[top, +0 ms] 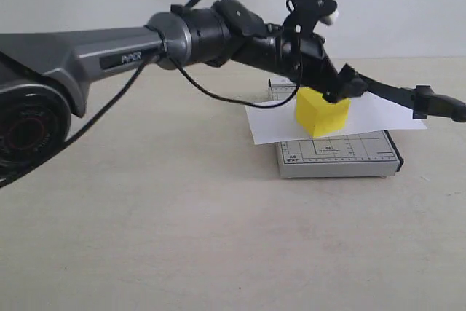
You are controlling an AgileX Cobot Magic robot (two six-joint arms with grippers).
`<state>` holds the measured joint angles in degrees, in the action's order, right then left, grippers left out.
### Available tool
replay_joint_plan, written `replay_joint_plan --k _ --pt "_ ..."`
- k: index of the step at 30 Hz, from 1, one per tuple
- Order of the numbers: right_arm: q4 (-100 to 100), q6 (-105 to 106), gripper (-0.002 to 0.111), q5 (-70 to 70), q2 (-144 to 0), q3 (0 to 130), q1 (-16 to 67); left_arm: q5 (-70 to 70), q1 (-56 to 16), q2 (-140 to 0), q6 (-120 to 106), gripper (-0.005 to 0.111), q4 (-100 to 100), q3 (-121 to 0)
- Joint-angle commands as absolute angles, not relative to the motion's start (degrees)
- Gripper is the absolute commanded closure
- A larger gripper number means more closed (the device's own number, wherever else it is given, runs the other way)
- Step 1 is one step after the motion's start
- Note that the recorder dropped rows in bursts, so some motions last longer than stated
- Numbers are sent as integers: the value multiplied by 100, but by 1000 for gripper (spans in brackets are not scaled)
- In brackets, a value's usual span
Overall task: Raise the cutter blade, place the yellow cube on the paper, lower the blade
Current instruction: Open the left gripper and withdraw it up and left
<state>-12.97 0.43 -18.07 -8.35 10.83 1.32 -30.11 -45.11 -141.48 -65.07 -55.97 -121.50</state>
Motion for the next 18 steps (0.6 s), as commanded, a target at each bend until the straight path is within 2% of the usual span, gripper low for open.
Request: replay_joint_plan --k 1,2,4,11,14,18 --pt "-1327 54 108 -1744 -814 1069 118 -3138 -4511 -13563 -4600 45 -4287 -12129" --pt "-1327 54 108 -1744 -814 1069 118 -3394 -4511 -13419 -4015 68 -3626 -12129" --pt "-1327 54 108 -1744 -814 1069 118 -3849 -4511 -13170 -3697 101 -3124 -12048" --pt "-1327 54 108 -1744 -814 1069 118 -3356 -4309 -12275 -2479 102 -2796 -10826" --pt "-1327 54 108 -1744 -814 1069 118 -2470 -4093 -11722 -1504 102 -2547 -9549" --pt "-1327 54 108 -1756 -814 1069 118 -200 -3713 -10629 -295 102 -2454 -7176"
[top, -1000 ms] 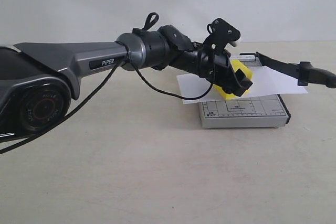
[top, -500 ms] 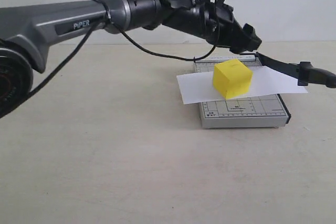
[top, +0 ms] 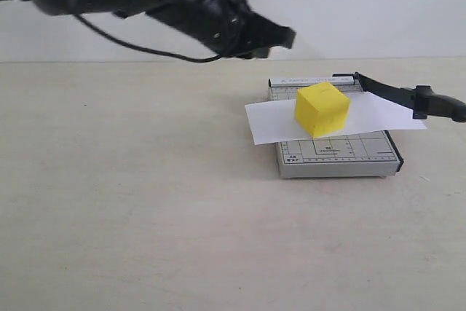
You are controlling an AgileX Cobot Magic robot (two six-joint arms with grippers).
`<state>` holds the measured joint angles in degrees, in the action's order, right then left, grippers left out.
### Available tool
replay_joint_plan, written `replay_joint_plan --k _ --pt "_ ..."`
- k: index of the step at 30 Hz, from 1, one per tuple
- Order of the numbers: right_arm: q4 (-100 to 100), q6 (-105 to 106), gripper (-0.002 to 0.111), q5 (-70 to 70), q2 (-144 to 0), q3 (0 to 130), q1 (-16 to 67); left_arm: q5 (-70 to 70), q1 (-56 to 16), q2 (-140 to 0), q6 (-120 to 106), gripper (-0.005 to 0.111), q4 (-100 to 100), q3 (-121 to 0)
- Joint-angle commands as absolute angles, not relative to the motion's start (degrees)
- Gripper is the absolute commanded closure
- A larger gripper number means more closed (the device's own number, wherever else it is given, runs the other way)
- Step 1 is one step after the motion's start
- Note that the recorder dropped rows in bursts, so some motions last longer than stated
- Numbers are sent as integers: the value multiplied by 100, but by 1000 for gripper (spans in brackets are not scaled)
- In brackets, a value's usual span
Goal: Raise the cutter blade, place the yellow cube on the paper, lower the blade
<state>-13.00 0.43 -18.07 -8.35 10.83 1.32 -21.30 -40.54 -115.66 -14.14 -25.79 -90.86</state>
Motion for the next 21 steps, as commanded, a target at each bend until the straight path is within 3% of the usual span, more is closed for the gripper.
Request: replay_joint_plan --k 1,5,8,12,21 --pt "-1327 54 108 -1756 -814 1069 118 458 -3590 -10253 -51 102 -2471 -6544" --pt "-1327 44 108 -1781 -814 1069 118 2434 -2985 -9197 258 102 -3063 -4501" --pt "-1327 44 108 -1781 -814 1069 118 3036 -2435 -8577 86 102 -3042 -3644" --pt "-1327 81 108 -1739 -814 1069 118 2781 -2055 -7614 -959 102 -2913 -3101" --pt "-1327 401 108 -1674 -814 1069 118 2241 -2043 -4148 -2475 102 -2956 -2926"
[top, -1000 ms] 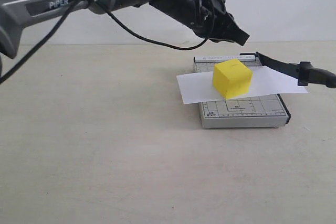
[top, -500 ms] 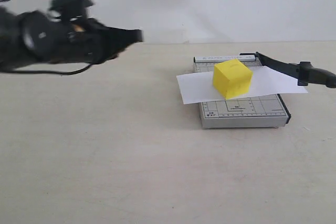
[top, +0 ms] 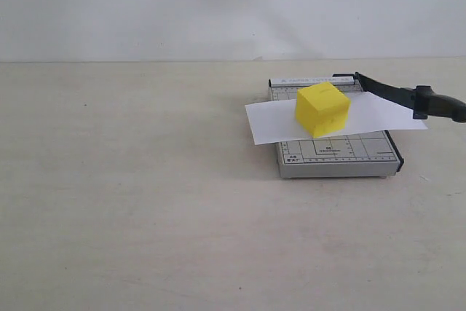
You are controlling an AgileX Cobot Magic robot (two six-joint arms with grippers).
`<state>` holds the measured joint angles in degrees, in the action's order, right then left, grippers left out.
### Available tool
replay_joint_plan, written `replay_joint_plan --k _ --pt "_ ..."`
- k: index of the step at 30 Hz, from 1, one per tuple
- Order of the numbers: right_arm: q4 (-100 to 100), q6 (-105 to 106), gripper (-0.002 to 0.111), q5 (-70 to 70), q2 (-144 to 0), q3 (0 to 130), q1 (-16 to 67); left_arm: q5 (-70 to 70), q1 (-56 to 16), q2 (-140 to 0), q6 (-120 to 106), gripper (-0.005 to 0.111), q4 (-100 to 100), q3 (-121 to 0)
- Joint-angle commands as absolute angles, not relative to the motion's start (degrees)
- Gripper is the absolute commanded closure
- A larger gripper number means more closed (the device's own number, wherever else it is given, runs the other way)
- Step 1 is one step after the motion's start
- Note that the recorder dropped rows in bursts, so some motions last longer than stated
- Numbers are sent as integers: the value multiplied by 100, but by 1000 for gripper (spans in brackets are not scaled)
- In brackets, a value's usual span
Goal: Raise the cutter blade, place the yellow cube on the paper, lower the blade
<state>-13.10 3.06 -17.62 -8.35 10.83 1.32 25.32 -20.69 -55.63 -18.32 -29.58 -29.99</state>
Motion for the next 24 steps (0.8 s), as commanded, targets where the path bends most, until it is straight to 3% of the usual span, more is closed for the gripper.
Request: replay_joint_plan --k 1,7,13,20,24 --pt "-1327 401 108 -1674 -814 1069 118 1874 -2043 -3747 -2799 102 -2956 -2909" --pt "-1327 833 108 -1348 -814 1069 118 530 -2043 -2104 -3473 102 -2956 -2506" --pt "-1327 2213 108 -1176 -836 1435 118 0 -2043 -1676 -4517 102 -2753 -1553" --pt "-1327 2281 108 -1975 -2017 2401 118 658 -2043 -1722 -4420 102 -3024 -78" --pt "-1316 2408 108 -2790 -3179 3308 188 1757 -1999 -1722 -4570 102 -4888 0"
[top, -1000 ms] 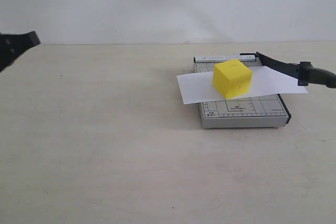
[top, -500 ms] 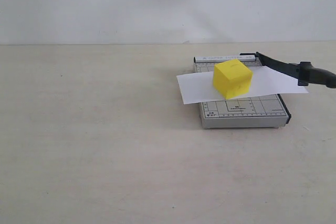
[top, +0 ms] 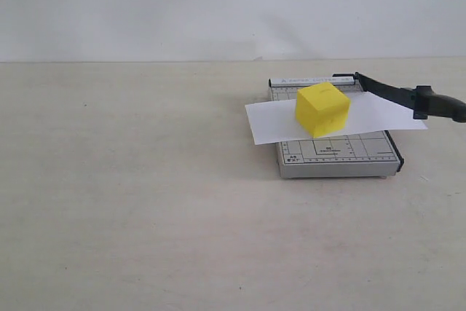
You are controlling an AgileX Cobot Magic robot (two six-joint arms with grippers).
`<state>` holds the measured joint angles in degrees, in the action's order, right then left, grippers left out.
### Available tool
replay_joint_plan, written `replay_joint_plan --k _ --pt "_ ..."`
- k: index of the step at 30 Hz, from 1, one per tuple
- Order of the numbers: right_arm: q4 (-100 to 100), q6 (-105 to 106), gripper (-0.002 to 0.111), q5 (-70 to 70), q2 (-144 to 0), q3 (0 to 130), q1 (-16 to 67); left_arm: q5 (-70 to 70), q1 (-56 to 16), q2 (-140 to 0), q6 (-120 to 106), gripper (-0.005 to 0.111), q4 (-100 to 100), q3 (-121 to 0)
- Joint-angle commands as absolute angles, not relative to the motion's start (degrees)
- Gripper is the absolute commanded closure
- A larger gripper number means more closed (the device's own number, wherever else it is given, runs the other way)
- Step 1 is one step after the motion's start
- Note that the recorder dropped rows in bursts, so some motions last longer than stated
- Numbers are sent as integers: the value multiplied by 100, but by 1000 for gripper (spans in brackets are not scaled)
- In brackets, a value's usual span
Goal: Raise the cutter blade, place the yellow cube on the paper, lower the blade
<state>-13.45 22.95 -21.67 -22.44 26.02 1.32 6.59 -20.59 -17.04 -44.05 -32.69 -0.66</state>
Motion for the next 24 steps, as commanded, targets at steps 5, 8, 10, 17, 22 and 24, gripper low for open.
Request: replay_joint_plan --k 5,8,10,17,22,24 --pt "-1390 2408 101 -3442 -4389 4301 199 2891 -1991 -1708 -6009 102 -6199 0" --pt "-1403 2408 80 -3678 -5001 4694 199 2836 -1991 -1708 -6025 102 -6385 0" --pt "-1443 2381 68 -3594 -5342 4888 199 2758 -1991 -1708 -6025 102 -6385 0" --pt "-1453 1958 62 -3321 -6438 5107 199 2749 -1991 -1708 -6025 102 -6385 0" --pt "-1441 1876 62 -3276 -7075 5107 186 2749 -1991 -1708 -6025 102 -6385 0" --pt "-1441 1876 62 -3209 -7260 5107 186 2749 -1991 -1708 -6025 102 -6385 0"
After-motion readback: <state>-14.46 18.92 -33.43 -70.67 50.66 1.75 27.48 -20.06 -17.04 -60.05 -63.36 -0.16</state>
